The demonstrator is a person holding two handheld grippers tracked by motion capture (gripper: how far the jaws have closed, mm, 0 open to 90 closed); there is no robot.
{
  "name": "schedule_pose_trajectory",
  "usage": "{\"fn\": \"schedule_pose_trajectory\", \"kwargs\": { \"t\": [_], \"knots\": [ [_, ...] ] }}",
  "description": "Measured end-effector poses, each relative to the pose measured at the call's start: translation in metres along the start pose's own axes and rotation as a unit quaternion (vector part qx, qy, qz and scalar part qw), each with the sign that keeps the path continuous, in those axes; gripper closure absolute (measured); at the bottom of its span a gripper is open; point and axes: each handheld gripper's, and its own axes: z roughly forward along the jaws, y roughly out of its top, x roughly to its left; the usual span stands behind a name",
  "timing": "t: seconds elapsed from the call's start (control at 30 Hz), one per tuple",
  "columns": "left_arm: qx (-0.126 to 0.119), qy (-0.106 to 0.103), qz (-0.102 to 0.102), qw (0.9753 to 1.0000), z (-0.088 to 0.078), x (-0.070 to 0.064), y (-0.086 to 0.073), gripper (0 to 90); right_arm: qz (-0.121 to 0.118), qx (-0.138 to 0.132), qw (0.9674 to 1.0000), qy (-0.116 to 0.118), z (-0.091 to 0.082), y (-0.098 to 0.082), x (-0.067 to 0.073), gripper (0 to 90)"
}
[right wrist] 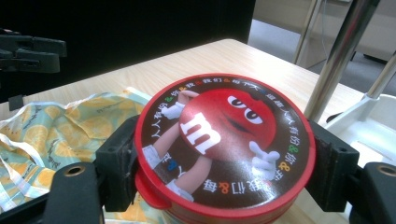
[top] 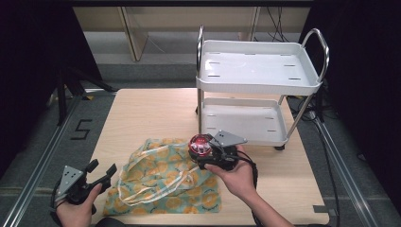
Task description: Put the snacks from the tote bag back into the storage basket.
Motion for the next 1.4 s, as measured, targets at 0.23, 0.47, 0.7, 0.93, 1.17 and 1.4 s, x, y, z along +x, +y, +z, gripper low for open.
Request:
{"fn": "schedule_pose_trajectory", "kwargs": {
  "t": [0.23,0.47,0.7,0.93,1.17,1.4],
  "knots": [
    [-0.002,-0.001,-0.001,1.0000,0.001,0.001,-0.001,25.4,0.014,0.003,0.9999,0.000,-0.003,-0.001,-0.002,26.8],
    [-0.003,-0.001,-0.002,1.0000,0.001,0.000,0.000,25.4,-0.003,0.006,1.0000,-0.006,-0.007,-0.002,-0.008,26.8],
    [0.000,0.001,0.000,1.0000,0.000,0.000,0.000,25.4,-0.007,0.001,0.9999,-0.012,-0.010,-0.003,-0.013,26.8],
    [-0.003,-0.002,0.000,1.0000,0.001,0.000,0.000,25.4,0.000,0.004,0.9998,-0.019,-0.015,-0.004,-0.016,26.8],
    [-0.001,0.001,-0.001,1.0000,0.000,0.000,0.000,25.4,0.008,0.006,0.9998,-0.017,-0.017,-0.003,-0.018,26.8],
    [-0.001,0.004,-0.001,1.0000,-0.001,0.000,0.000,25.4,0.004,0.006,0.9998,-0.020,-0.018,-0.004,-0.022,26.8]
  ]
}}
